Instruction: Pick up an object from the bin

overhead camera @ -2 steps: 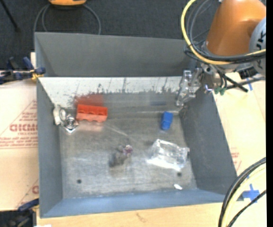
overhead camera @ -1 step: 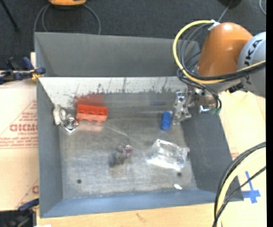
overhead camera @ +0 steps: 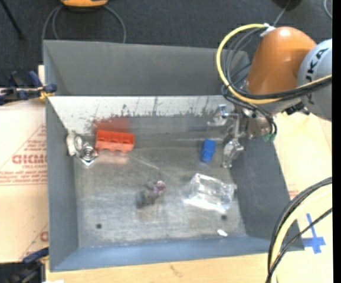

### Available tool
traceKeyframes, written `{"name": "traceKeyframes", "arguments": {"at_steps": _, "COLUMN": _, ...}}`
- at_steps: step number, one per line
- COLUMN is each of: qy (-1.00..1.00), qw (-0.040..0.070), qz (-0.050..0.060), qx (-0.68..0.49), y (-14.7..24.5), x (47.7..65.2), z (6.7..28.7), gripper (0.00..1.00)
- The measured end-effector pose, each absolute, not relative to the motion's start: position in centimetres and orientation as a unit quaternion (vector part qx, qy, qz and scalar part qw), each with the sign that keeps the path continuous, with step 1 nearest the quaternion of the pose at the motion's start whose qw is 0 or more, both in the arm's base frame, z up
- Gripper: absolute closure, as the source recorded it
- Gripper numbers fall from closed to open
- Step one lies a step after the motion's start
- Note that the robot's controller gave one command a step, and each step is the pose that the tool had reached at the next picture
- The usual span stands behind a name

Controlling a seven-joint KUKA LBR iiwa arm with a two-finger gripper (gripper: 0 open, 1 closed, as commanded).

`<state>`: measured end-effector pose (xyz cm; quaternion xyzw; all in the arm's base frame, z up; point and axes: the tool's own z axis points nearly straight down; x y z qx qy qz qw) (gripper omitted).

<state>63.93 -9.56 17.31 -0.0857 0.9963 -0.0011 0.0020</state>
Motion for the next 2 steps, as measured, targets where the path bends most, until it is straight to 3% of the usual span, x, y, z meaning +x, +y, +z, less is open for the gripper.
{"name": "traceKeyframes", "arguments": {"at_steps": 1, "qy": 0.998, "qw": 0.002, "qz": 0.000, "qx": 0.063, "y": -13.1, "x": 64.8, "z": 13.8, "gripper": 0.00}}
{"name": "traceKeyframes", "arguments": {"at_steps": 2, "qy": 0.983, "qw": 0.001, "qz": 0.001, "qx": 0.181, "y": -10.4, "x": 63.1, "z": 8.8, "gripper": 0.00}}
